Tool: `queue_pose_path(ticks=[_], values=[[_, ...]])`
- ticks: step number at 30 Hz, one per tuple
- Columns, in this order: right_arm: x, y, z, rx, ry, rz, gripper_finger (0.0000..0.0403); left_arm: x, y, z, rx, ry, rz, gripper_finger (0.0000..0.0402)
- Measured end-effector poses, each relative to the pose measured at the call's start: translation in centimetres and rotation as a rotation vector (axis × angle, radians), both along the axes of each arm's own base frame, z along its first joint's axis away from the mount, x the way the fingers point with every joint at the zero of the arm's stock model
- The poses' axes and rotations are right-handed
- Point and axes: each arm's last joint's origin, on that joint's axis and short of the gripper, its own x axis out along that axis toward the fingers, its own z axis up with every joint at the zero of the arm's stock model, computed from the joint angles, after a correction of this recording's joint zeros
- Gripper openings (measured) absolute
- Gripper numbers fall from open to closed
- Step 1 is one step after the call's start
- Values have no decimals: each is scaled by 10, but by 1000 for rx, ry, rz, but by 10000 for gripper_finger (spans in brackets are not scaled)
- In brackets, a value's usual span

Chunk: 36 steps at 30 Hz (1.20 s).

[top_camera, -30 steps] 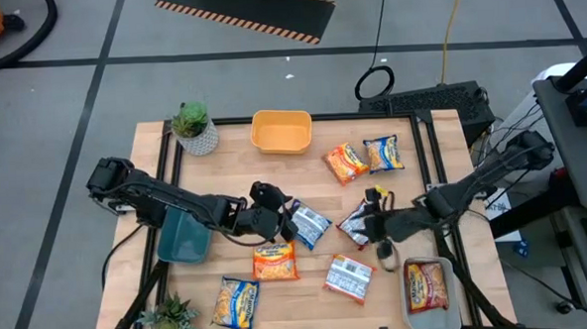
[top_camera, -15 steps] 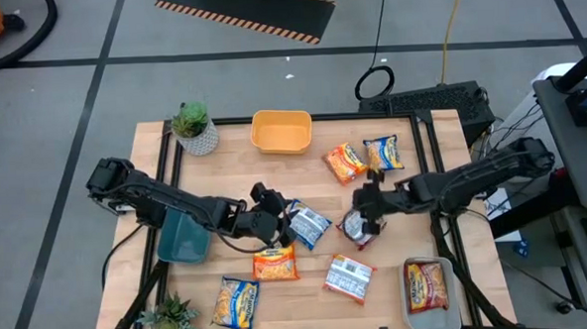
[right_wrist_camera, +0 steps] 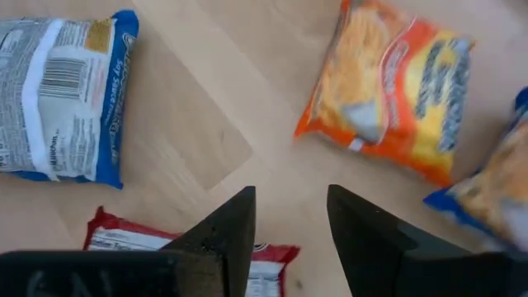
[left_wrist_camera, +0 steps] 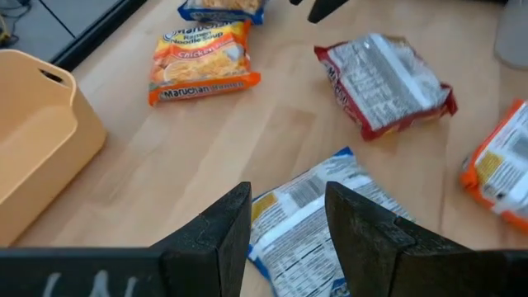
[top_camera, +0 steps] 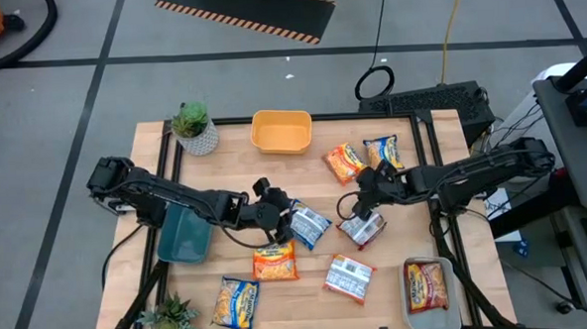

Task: Sort Maruchan noodles
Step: Put the red noodle pack into the gray bin

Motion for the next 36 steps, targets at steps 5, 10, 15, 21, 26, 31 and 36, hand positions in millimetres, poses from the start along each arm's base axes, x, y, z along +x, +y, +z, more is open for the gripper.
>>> queue_pose_path(ticks=[5,10,15,21,26,31,36], values=[[-3,-2,-22,88,44,-88,179,-1,0,-1,40,36,-35,161],[1,-2,-43,122,53,-186,204,-2,-2,-2,65,59,-66,161],[11,-1,-55,151,4,-229,206,-5,-7,-6,48,87,-147,161],[16,0,-65,220,14,-267,199,-12,-13,-17,60,138,-186,161],[16,0,-70,246,36,-281,191,-18,-16,-27,67,174,-199,161],[15,0,-67,245,39,-261,172,-21,-16,-33,58,197,-210,161],[14,-4,-60,323,31,-232,140,-22,-15,-35,58,201,-209,161]])
